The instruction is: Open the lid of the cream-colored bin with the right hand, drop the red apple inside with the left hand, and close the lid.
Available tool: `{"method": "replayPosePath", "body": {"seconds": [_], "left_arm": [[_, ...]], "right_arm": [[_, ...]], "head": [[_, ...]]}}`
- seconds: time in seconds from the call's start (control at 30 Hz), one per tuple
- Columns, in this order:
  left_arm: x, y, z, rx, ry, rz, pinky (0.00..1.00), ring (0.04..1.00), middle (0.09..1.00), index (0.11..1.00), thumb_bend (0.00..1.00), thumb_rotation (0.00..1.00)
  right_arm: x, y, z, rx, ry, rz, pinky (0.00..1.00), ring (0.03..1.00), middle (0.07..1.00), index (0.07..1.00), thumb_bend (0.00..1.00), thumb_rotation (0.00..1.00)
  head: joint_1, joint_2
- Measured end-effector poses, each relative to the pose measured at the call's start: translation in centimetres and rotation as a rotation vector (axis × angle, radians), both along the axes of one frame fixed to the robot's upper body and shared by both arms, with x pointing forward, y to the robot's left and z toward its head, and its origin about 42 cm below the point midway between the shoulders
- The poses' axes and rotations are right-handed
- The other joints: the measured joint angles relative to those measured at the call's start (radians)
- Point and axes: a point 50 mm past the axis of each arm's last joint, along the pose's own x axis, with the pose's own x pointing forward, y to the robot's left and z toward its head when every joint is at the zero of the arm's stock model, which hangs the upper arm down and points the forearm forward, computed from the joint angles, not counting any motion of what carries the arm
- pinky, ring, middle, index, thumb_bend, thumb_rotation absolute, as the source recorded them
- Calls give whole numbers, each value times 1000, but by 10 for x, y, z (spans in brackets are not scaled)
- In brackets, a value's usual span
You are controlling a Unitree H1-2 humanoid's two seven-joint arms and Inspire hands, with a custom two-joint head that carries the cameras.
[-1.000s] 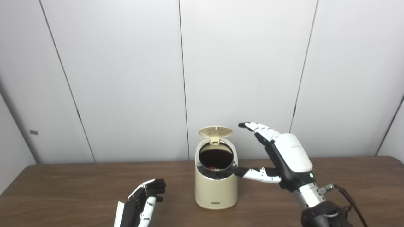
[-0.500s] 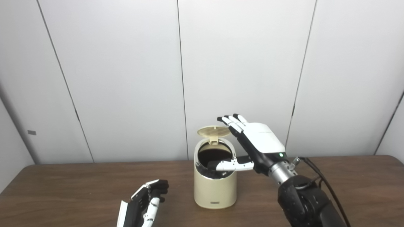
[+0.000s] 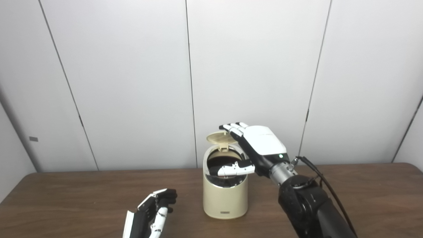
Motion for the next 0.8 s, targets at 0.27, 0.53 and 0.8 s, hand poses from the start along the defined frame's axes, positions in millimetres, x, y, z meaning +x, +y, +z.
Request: {"method": "replayPosePath", "body": {"seconds": [0.27, 0.53, 0.8], "left_arm": [[0, 0, 0, 5, -1, 1, 586, 670, 682, 679, 284, 704], [0, 1, 2, 16, -9, 0, 593, 670, 683, 681, 292, 696], [-2, 0, 8, 16, -27, -3, 597, 667, 681, 680, 279, 673]], "right_arm": [[-5, 0, -8, -4, -13, -12, 732, 783, 712, 697, 829, 911], [-13, 0, -13, 26, -51, -21, 697, 706, 619, 597, 829, 962], [-22, -2, -16, 38, -13, -20, 760, 728, 636, 628, 811, 960]], "head": [[-3, 6], [-6, 14], [0, 26]]}}
